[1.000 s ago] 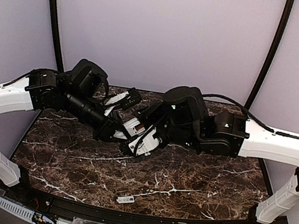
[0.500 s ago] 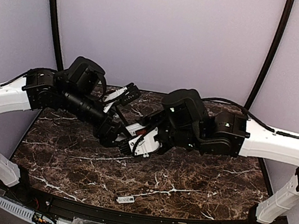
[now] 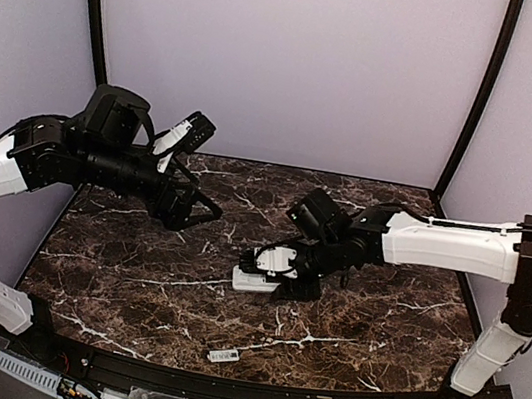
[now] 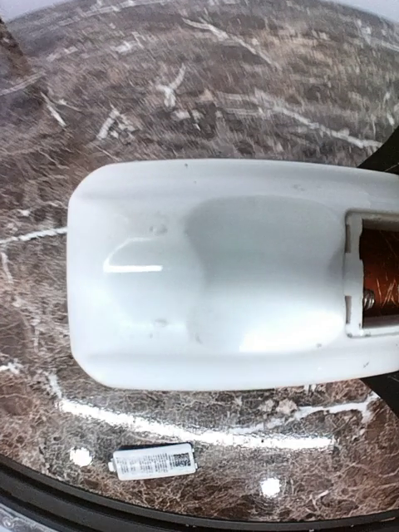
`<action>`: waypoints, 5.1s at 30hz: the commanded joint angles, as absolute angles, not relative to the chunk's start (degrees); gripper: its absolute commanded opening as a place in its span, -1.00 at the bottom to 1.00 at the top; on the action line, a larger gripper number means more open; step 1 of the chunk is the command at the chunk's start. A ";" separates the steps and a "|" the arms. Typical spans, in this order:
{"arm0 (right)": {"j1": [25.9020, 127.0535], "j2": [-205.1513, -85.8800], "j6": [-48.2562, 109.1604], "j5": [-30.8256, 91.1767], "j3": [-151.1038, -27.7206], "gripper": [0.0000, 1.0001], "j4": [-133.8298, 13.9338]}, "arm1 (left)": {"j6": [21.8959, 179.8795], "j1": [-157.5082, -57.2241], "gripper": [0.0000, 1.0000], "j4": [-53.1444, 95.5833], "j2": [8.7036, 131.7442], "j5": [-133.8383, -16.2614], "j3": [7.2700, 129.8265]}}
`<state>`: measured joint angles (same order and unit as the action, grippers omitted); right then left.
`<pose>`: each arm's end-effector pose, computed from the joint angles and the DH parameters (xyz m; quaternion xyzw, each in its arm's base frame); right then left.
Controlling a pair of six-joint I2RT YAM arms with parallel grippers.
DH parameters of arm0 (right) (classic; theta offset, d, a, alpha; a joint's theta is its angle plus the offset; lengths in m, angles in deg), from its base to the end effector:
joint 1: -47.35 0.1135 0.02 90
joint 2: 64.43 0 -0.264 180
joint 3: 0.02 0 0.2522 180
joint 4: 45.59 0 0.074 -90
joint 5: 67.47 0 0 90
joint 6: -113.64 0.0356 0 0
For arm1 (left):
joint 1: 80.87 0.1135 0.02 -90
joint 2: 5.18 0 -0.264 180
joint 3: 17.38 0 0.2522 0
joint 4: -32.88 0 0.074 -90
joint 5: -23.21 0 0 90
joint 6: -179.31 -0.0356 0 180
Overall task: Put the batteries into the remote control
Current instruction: Place the remote control without the battery cover at the center of the board, then pick up the battery at the center of the board, then place the battery in the battery compartment.
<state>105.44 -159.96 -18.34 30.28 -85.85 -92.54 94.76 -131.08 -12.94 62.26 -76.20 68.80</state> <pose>0.1831 0.3031 0.2425 -0.7450 0.5990 0.1042 0.2744 0.1585 -0.1994 0.3886 0.3633 0.7698 -0.3047 0.4273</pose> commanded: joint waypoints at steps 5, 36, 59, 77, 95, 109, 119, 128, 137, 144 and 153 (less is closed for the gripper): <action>103.32 -173.87 -8.80 33.78 -89.23 -0.44 -96.56 | 95.37 -129.86 0.98 -11.90 60.62 -72.41 66.78; 102.48 -168.63 -0.54 36.81 -96.17 0.42 -95.46 | 94.02 -128.98 0.98 -10.75 60.60 -74.20 65.61; 65.57 -168.45 39.88 13.75 -84.87 -0.24 -89.58 | 91.23 -121.66 0.98 -7.09 68.17 -82.89 67.35; 61.03 -175.67 35.47 13.37 -88.26 -0.63 -88.38 | 90.78 -119.96 0.98 -8.04 72.19 -84.49 70.75; 60.37 -178.25 35.15 14.21 -87.77 -0.69 -88.59 | 90.85 -119.80 0.98 -8.38 71.98 -83.89 70.38; 59.89 -174.38 31.24 14.27 -92.18 -1.00 -93.52 | 91.22 -119.45 0.98 -6.48 70.25 -84.30 68.53; 67.35 -165.08 20.93 32.80 -89.66 -1.00 -91.84 | 93.28 -118.52 0.98 -3.32 68.73 -85.59 64.57; 93.09 -163.18 5.40 44.39 -83.49 -1.00 -91.94 | 94.95 -117.44 0.98 -1.51 66.87 -85.83 61.83; 102.30 -166.33 -1.28 36.46 -83.33 -1.00 -94.38 | 94.66 -117.00 0.98 -2.44 64.66 -85.50 60.74; 103.74 -171.23 -2.06 34.67 -86.64 -1.00 -93.79 | 94.96 -116.99 0.98 -2.63 64.62 -85.88 61.05; 104.35 -172.72 -0.29 31.64 -87.17 -1.00 -93.25 | 94.56 -116.90 0.98 -2.83 64.70 -86.12 61.09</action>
<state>103.86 -171.85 -1.12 33.39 -85.83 -93.88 94.52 -117.34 -2.38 65.71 -85.12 61.59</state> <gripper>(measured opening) 0.057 0.990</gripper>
